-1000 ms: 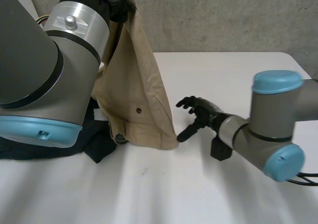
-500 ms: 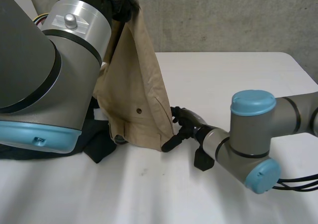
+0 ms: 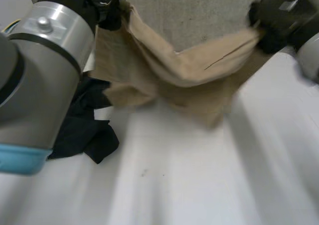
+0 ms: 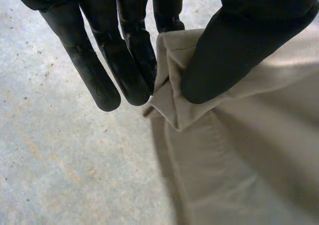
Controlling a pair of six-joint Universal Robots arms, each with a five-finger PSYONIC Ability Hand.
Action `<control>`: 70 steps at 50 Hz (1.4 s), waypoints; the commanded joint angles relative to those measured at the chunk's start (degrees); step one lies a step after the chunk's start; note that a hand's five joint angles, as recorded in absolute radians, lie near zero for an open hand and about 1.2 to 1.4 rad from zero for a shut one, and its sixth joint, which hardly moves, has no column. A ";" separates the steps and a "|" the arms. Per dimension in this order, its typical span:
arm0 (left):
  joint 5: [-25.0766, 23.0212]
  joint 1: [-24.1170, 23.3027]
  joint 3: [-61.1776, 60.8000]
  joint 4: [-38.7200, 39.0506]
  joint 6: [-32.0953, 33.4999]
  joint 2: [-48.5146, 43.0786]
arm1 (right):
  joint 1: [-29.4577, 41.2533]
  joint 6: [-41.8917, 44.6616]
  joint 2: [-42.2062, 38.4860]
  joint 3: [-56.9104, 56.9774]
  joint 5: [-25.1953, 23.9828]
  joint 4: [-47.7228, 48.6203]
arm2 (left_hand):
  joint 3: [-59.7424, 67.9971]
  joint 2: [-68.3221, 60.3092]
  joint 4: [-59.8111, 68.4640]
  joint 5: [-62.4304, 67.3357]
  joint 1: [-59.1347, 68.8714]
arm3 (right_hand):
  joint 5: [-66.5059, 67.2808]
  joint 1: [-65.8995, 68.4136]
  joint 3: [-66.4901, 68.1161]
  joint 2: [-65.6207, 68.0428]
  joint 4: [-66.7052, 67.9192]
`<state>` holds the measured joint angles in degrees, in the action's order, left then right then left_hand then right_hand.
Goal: Fold the laundry.
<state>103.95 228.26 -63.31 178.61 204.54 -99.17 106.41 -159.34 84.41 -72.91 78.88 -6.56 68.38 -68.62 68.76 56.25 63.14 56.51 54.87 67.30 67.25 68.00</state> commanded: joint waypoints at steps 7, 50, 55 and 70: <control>0.20 0.61 -11.12 -8.80 -7.57 3.99 | -1.47 12.29 2.18 9.20 -2.33 -23.05 | 11.62 -11.38 11.24 13.75 16.86 | 13.49 25.13 12.70 12.75 12.00; -0.32 6.41 3.41 21.96 -2.92 -14.65 | 0.91 4.74 -17.61 13.08 3.57 22.04 | 11.62 -11.38 11.24 13.75 16.86 | 13.49 25.13 12.70 12.75 12.00; -0.41 6.24 -7.42 22.05 -2.83 -15.17 | 0.99 5.18 -20.42 5.16 1.98 20.45 | 11.62 -11.38 11.24 13.75 16.86 | 13.49 25.13 12.70 12.75 12.00; 0.29 3.25 -22.19 16.09 -2.13 -21.43 | 0.91 17.14 -30.19 -2.58 2.95 3.24 | 11.62 -11.38 11.24 13.75 16.86 | 13.49 25.13 12.70 12.75 12.00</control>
<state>103.80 232.65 -82.18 199.08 202.32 -120.97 107.66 -144.87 53.89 -74.52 81.60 5.36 68.51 -68.78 68.77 56.87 63.14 56.88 54.85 67.98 67.25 68.15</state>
